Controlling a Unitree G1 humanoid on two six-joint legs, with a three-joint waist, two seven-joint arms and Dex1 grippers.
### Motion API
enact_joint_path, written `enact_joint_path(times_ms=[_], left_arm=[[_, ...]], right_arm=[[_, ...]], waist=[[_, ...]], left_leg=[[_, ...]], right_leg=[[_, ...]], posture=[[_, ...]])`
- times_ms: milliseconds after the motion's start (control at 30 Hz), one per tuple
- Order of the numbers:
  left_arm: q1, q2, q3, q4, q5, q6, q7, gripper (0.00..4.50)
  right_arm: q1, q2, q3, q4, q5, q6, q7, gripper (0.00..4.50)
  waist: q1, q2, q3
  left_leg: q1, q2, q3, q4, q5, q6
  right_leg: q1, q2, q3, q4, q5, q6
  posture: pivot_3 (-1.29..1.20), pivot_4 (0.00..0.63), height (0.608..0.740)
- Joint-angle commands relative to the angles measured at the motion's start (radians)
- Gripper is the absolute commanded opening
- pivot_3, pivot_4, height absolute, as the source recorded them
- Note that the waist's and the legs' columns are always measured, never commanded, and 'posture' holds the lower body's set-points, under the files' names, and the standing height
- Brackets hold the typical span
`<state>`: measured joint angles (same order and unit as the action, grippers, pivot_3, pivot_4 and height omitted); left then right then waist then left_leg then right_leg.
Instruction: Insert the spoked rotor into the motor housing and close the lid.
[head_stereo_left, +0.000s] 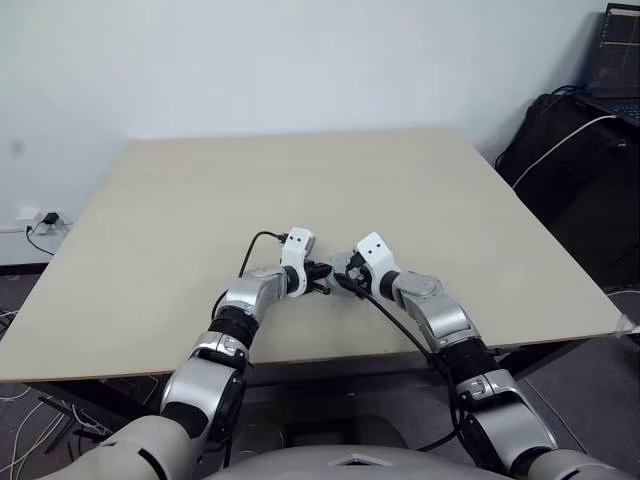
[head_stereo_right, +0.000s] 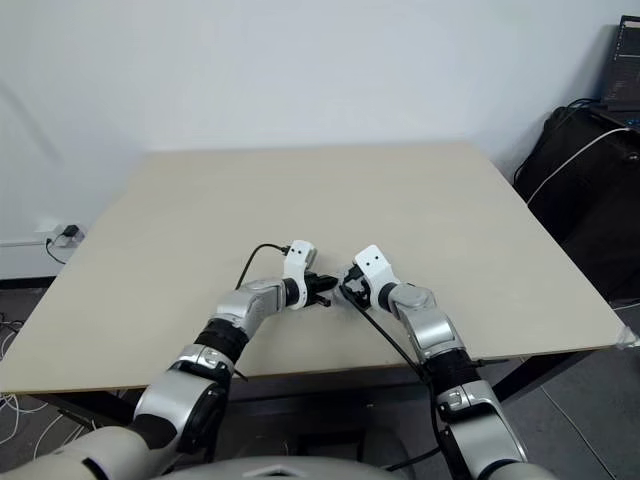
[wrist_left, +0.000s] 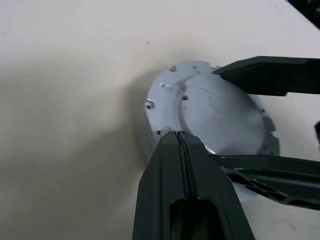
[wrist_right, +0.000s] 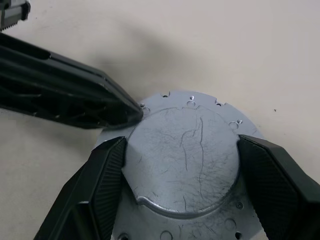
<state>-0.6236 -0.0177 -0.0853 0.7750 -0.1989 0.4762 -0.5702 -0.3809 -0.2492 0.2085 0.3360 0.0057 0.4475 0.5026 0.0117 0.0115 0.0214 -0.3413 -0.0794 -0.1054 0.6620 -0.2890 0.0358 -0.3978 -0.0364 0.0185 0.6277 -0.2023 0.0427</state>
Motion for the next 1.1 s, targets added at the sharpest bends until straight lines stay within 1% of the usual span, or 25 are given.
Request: enact_joint_path(times_ms=[33, 133, 200, 267, 433, 600, 733, 800, 933, 1033, 1100], left_arm=[[-0.025, -0.011, -0.001, 0.01, 0.003, 0.02, -0.018, 0.0], [-0.027, -0.014, -0.001, 0.013, 0.009, 0.022, -0.016, 0.0], [-0.026, -0.014, -0.002, 0.012, 0.011, 0.02, -0.018, 0.0], [-0.024, -0.016, 0.0, 0.01, 0.01, 0.019, -0.019, 0.0], [-0.016, -0.014, -0.003, -0.003, 0.013, 0.024, -0.024, 0.0], [-0.013, -0.013, -0.003, -0.007, 0.014, 0.024, -0.027, 0.0], [-0.01, -0.011, -0.006, -0.008, 0.016, 0.022, -0.032, 0.0], [-0.008, -0.012, -0.007, -0.01, 0.015, 0.02, -0.04, 0.0], [-0.004, -0.013, -0.013, -0.014, 0.019, 0.02, -0.044, 0.0], [-0.001, -0.012, -0.014, -0.014, 0.025, 0.021, -0.048, 0.0], [-0.001, -0.011, -0.013, -0.015, 0.029, 0.02, -0.052, 0.0]], right_arm=[[0.016, -0.021, 0.019, 0.008, -0.033, 0.022, -0.001, 3.18], [0.02, -0.026, 0.023, 0.0, -0.025, 0.032, 0.014, 3.18], [0.019, -0.031, 0.027, -0.009, -0.034, 0.082, -0.002, 3.92], [0.026, -0.038, 0.033, -0.033, -0.038, 0.108, -0.005, 4.48], [0.067, -0.073, 0.029, -0.15, -0.026, 0.16, 0.013, 4.48], [0.129, -0.122, 0.006, -0.292, 0.023, 0.198, 0.068, 4.48], [0.199, -0.167, -0.061, -0.455, 0.116, 0.216, 0.135, 4.48], [0.219, -0.17, -0.106, -0.5, 0.152, 0.222, 0.132, 4.48], [0.219, -0.111, -0.229, -0.47, 0.208, 0.243, 0.038, 4.48], [0.19, -0.033, -0.3, -0.37, 0.234, 0.286, -0.058, 4.48], [0.167, 0.01, -0.33, -0.312, 0.258, 0.308, -0.089, 4.48]], waist=[[0.001, 0.0, 0.0], [0.003, 0.0, 0.0], [0.003, 0.0, 0.0], [0.003, -0.001, -0.001], [0.006, -0.001, -0.001], [0.006, -0.001, 0.0], [0.008, -0.003, 0.001], [0.008, -0.003, 0.001], [0.01, -0.004, 0.002], [0.011, -0.005, 0.002], [0.013, -0.005, 0.002]], left_leg=[[0.0, 0.0, 0.0, 0.0, 0.0, 0.0], [0.0, -0.001, 0.0, 0.0, 0.0, 0.0], [0.0, -0.001, -0.001, 0.0, 0.0, 0.0], [0.0, -0.001, -0.001, 0.0, 0.0, 0.0], [-0.001, -0.001, -0.002, 0.0, 0.0, 0.0], [-0.002, -0.001, -0.003, 0.0, 0.0, 0.001], [-0.003, -0.001, -0.003, 0.0, -0.001, 0.001], [-0.003, -0.001, -0.003, 0.0, -0.001, 0.001], [-0.003, -0.001, -0.003, 0.0, -0.001, 0.001], [-0.003, -0.001, -0.003, 0.0, -0.001, 0.001], [-0.003, -0.002, -0.003, 0.0, -0.001, 0.001]], right_leg=[[0.0, 0.0, 0.0, 0.0, 0.0, 0.0], [0.0, 0.0, 0.0, 0.0, 0.0, 0.0], [0.0, 0.0, 0.0, 0.0, 0.0, 0.0], [0.0, -0.001, 0.0, -0.001, 0.0, 0.0], [0.0, -0.002, -0.001, -0.001, 0.0, 0.0], [0.0, -0.002, -0.002, -0.001, -0.001, 0.001], [0.0, -0.003, -0.003, -0.001, -0.001, 0.002], [-0.001, -0.003, -0.003, -0.001, -0.001, 0.002], [-0.001, -0.004, -0.003, -0.001, -0.001, 0.002], [-0.001, -0.004, -0.003, -0.001, -0.001, 0.002], [-0.001, -0.004, -0.003, -0.001, -0.001, 0.002]], posture=[[0.0, 0.0, 0.74], [0.0, 0.0, 0.74], [0.0, 0.0, 0.74], [0.0, 0.0, 0.74], [0.0, 0.0, 0.74], [0.0, 0.0, 0.74], [0.0, 0.0, 0.74], [0.0, 0.0, 0.74], [0.0, 0.0, 0.74], [0.0, 0.0, 0.74], [0.0, 0.0, 0.74]])
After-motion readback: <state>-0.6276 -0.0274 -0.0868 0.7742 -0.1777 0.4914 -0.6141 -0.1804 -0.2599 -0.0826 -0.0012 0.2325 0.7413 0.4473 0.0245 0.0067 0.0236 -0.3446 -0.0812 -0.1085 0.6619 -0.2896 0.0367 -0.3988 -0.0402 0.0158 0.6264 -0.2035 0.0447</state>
